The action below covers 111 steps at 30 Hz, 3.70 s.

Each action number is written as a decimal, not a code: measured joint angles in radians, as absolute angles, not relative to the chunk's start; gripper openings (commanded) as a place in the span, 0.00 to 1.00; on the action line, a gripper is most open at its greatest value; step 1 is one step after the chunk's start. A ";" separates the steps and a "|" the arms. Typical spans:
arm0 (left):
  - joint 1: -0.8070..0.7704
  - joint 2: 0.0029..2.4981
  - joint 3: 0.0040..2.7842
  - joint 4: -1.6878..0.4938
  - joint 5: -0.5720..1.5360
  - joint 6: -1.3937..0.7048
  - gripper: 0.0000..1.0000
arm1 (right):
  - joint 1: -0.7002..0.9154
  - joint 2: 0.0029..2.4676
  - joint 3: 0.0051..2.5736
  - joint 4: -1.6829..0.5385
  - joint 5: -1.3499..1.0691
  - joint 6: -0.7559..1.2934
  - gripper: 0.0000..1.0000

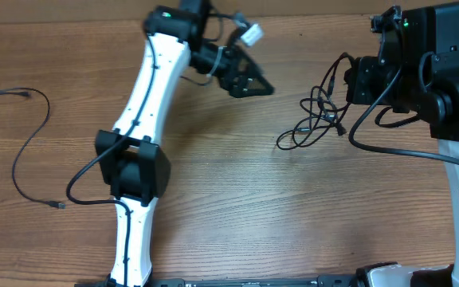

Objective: Untangle cables

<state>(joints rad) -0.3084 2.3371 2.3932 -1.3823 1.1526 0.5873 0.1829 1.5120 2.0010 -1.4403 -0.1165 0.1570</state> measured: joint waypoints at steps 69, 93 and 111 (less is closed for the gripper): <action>0.227 2.131 2.395 -1.508 1.125 0.500 0.04 | 0.185 1.512 2.001 -1.422 -0.167 0.104 0.04; 0.743 2.005 2.395 -1.563 1.201 0.507 0.04 | 0.197 1.512 2.001 -1.413 -0.207 0.104 0.04; 1.056 1.750 2.397 -1.502 1.338 0.504 0.04 | 0.197 1.512 2.002 -1.416 -0.186 0.105 0.04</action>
<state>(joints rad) 1.0557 1.7504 2.3966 -1.5021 1.3380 0.5037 0.1970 1.5124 2.0018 -1.4162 -0.1864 0.1047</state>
